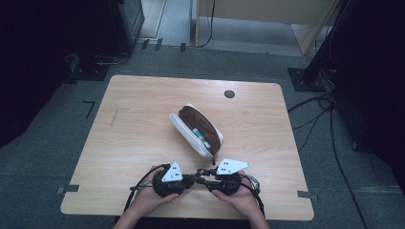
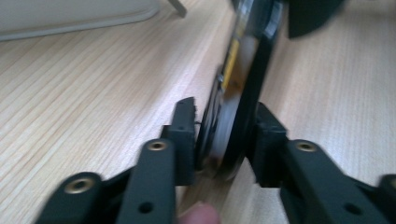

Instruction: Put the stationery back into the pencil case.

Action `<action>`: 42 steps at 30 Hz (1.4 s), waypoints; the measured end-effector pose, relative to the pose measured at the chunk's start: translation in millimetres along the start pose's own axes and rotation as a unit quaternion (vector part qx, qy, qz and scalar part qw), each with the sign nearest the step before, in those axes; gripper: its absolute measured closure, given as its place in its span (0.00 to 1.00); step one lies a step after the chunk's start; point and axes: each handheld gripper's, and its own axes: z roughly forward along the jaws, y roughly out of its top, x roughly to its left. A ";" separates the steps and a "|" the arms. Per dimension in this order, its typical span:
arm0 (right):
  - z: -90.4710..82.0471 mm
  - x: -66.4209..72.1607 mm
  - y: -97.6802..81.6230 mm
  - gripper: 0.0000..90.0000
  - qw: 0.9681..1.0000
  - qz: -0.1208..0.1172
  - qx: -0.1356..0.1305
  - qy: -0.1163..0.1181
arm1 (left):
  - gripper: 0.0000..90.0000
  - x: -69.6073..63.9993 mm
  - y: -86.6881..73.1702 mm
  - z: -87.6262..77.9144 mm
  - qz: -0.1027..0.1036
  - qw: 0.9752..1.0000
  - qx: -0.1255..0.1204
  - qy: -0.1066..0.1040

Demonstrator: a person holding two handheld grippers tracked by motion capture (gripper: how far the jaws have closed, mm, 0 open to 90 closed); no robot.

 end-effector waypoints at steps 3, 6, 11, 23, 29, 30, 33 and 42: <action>2.0 3.2 -0.5 0.81 1.000 -0.019 0.007 0.001 | 0.65 1.0 0.2 0.3 -0.008 1.000 0.001 0.003; 3.5 5.5 -0.7 0.84 1.000 -0.026 0.014 -0.004 | 0.61 3.0 -0.2 -0.4 -0.009 1.000 0.002 -0.002; 5.0 8.2 -0.4 0.88 1.000 -0.020 0.015 0.002 | 0.46 1.2 -1.0 -0.7 -0.009 1.000 0.007 0.012; -2.5 5.8 1.6 0.88 0.999 0.003 0.015 -0.045 | 0.13 7.6 -6.6 -13.8 -0.056 0.997 -0.010 0.049; -12.0 5.2 5.4 0.88 0.998 0.020 0.000 -0.060 | 0.07 11.8 -11.1 -21.8 -0.081 0.994 -0.013 0.068; -12.0 5.2 5.4 0.88 0.998 0.020 0.000 -0.060 | 0.07 13.2 -12.5 -24.2 -0.090 0.993 -0.015 0.072; -21.2 5.1 8.4 0.88 0.997 0.029 -0.005 -0.069 | 0.07 18.5 -16.2 -33.2 -0.112 0.990 -0.019 0.084; -41.0 4.1 18.2 0.88 0.996 0.033 -0.024 -0.085 | 0.02 30.3 -39.3 -60.8 -0.116 0.986 -0.003 0.116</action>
